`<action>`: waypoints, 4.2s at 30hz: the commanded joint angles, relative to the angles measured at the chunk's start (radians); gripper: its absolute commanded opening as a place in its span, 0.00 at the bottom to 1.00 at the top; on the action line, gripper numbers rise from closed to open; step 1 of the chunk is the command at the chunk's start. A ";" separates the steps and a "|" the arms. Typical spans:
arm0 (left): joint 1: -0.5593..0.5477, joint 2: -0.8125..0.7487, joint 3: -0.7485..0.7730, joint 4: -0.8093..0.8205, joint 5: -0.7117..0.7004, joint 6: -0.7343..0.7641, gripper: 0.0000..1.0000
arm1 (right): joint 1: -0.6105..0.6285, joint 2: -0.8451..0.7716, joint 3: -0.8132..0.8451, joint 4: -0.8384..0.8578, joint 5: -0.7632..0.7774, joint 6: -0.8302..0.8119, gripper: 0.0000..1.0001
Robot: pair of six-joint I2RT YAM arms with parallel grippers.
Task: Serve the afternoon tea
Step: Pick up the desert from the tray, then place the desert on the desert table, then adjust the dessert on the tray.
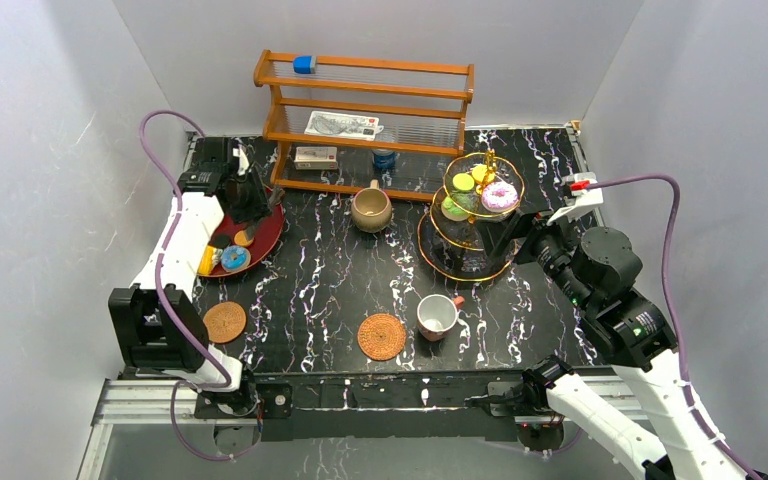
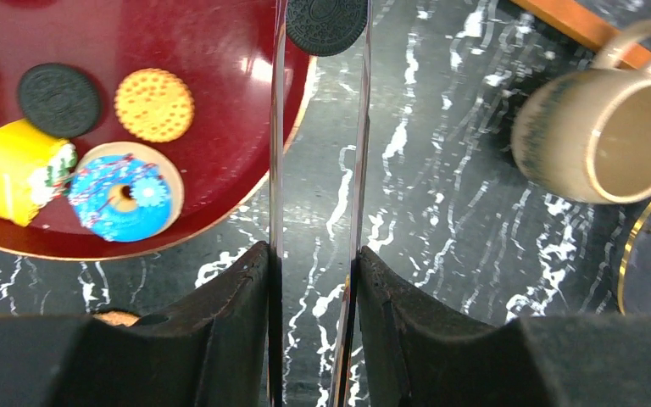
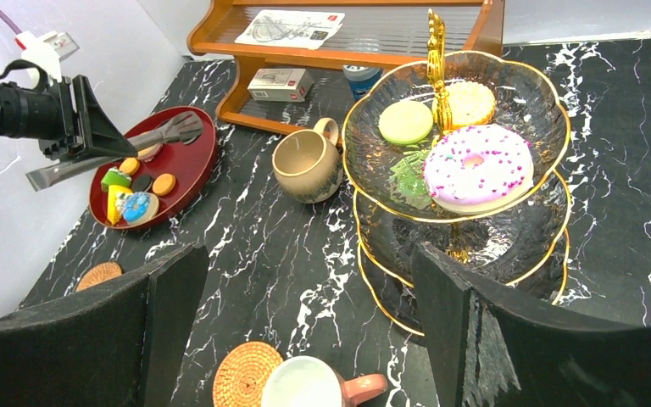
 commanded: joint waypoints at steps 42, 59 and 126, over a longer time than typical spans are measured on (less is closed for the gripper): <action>-0.618 -0.005 0.514 0.024 0.305 -0.189 0.31 | 0.004 -0.013 0.074 -0.013 0.062 0.008 0.99; -0.763 0.108 0.558 0.053 0.287 -0.209 0.33 | 0.004 -0.023 0.079 -0.011 0.065 0.008 0.99; -0.632 -0.010 0.336 -0.090 -0.540 -0.048 0.49 | 0.004 -0.026 0.066 -0.008 0.045 0.007 0.99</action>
